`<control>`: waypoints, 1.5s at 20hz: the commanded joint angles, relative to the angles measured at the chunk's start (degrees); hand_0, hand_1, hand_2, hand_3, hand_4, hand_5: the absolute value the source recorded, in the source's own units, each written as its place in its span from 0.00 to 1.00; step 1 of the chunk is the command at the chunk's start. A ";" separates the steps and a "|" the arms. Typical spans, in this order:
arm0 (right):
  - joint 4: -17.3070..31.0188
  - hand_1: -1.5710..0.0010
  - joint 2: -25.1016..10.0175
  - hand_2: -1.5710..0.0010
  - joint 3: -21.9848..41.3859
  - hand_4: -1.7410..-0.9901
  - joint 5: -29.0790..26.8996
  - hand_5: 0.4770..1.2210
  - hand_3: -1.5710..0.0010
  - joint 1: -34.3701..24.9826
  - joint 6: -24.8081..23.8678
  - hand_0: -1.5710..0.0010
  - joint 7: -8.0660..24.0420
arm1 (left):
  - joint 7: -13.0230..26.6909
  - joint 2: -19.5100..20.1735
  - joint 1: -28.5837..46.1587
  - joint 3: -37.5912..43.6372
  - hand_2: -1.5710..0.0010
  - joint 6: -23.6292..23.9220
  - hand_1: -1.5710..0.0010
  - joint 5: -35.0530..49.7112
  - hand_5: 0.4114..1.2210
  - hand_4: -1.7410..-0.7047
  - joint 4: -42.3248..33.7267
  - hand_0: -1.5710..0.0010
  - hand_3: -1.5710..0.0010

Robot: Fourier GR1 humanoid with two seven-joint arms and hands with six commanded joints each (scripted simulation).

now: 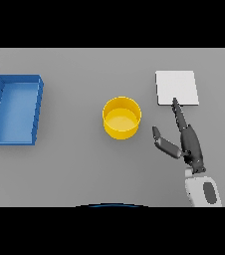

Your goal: Pick up the red beaker and tilt it to pour out 1 green nut into yellow bowl. Pick up the yellow bowl and place it on the metallic measuring scale.

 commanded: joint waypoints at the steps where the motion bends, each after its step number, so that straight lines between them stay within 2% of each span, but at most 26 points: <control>1: -0.59 1.00 0.10 1.00 -0.07 0.72 -0.34 0.29 1.00 -0.49 0.08 1.00 0.91 | 2.61 0.77 2.67 -0.87 0.00 1.60 0.00 0.81 1.00 0.00 -4.20 0.00 0.11; 3: -0.27 1.00 0.23 1.00 -0.10 0.74 -0.73 0.28 1.00 -0.52 0.34 1.00 1.17 | 5.99 2.73 7.61 -2.53 0.00 4.79 0.00 2.34 1.00 0.00 -12.25 0.00 0.12; 5: 0.12 1.00 -0.03 1.00 -0.62 0.76 -1.25 0.28 1.00 -0.89 0.50 1.00 1.57 | 8.65 4.38 11.26 -4.39 0.00 6.63 0.00 3.85 0.82 0.00 -18.46 0.00 0.12; 7: -0.08 1.00 0.14 1.00 -0.31 0.76 -1.24 0.27 1.00 -0.27 0.65 1.00 0.75 | 11.42 6.26 13.08 -5.90 0.00 6.05 0.00 6.17 0.67 0.01 -23.15 0.00 0.13; 8: -0.19 1.00 0.04 1.00 -0.39 0.77 -1.15 0.27 1.00 -0.37 0.51 1.00 0.86 | 12.63 7.54 13.82 -7.14 0.00 5.01 0.00 6.85 0.59 0.08 -26.02 0.00 0.10; 9: -0.21 1.00 0.21 1.00 -0.14 0.77 -0.68 0.27 1.00 -0.53 0.22 1.00 1.18 | 12.01 8.61 14.35 -7.65 0.00 4.00 0.00 7.85 0.51 0.24 -28.12 0.00 0.13; 10: -0.17 1.00 0.34 1.00 -0.04 0.77 -0.43 0.26 1.00 -0.57 -0.04 1.00 1.15 | 10.20 9.82 15.11 -8.78 0.05 1.65 0.02 7.42 0.45 0.41 -29.64 0.00 0.21; 11: 0.23 1.00 -0.23 1.00 -0.43 0.78 -0.78 0.26 1.00 -0.24 0.33 1.00 0.63 | 8.48 10.95 15.45 -9.10 0.17 -0.75 0.12 7.30 0.41 0.57 -30.69 0.05 0.30; 12: 0.06 1.00 0.30 1.00 0.11 0.77 -0.22 0.26 1.00 -0.07 -0.07 1.00 0.65 | 6.25 11.70 16.42 -8.43 0.33 -3.61 0.30 9.01 0.37 0.69 -31.97 0.20 0.44; 13: -0.11 1.00 0.56 1.00 0.09 0.77 -0.31 0.26 1.00 -0.17 -0.27 1.00 0.65 | 6.47 12.66 17.16 -8.48 0.47 -5.80 0.44 10.01 0.35 0.78 -33.01 0.36 0.55; 14: -0.10 1.00 0.45 1.00 -0.08 0.78 -0.71 0.26 1.00 -0.19 -0.03 1.00 0.72 | 6.42 12.69 17.55 -8.33 0.57 -6.95 0.55 11.00 0.33 0.84 -33.70 0.49 0.64; 16: -0.07 1.00 0.26 1.00 -0.04 0.79 -0.39 0.27 1.00 0.07 -0.17 1.00 0.03 | 7.60 13.85 16.97 -9.71 0.73 -8.43 0.71 9.22 0.30 0.92 -33.55 0.67 0.77; 17: -0.29 1.00 0.21 1.00 0.00 0.79 -0.80 0.28 1.00 0.46 0.26 1.00 -0.45 | 6.94 13.60 16.68 -10.44 0.78 -8.71 0.77 8.00 0.30 0.94 -32.77 0.74 0.82; 18: -0.27 1.00 -0.09 1.00 -0.25 0.79 -0.62 0.28 1.00 -0.19 0.10 1.00 0.87 | 6.44 12.89 16.66 -10.75 0.82 -8.54 0.82 7.45 0.29 0.96 -31.65 0.79 0.85; 21: -1.12 1.00 -0.77 1.00 -0.34 0.77 -0.85 0.28 1.00 0.17 0.61 1.00 1.13 | 5.75 11.74 15.55 -10.92 0.91 -7.95 0.91 6.08 0.29 0.98 -28.97 0.89 0.92; 24: -0.86 1.00 -0.29 1.00 -0.01 0.75 0.17 0.27 1.00 -0.31 -0.21 1.00 2.46 | 5.31 11.35 15.31 -11.19 0.95 -5.79 0.95 4.89 0.30 1.00 -29.11 0.95 0.96; 26: -1.66 1.00 -0.85 1.00 1.61 0.77 3.71 0.27 1.00 0.06 -1.08 1.00 3.66 | 2.49 11.60 15.81 -10.02 0.97 -4.97 0.97 5.31 0.31 0.99 -28.91 0.96 0.98; 28: -1.08 1.00 -2.52 1.00 2.40 0.81 4.36 0.30 1.00 -1.69 0.98 1.00 2.95 | 0.87 11.02 15.66 -9.59 0.98 -3.96 0.98 5.38 0.33 0.99 -29.19 0.98 0.98; 30: -0.26 1.00 -6.04 1.00 3.94 0.78 6.06 0.34 1.00 -3.95 4.59 1.00 1.95 | 1.08 11.16 15.98 -9.78 0.99 -3.12 0.99 5.13 0.34 1.00 -29.89 0.99 0.99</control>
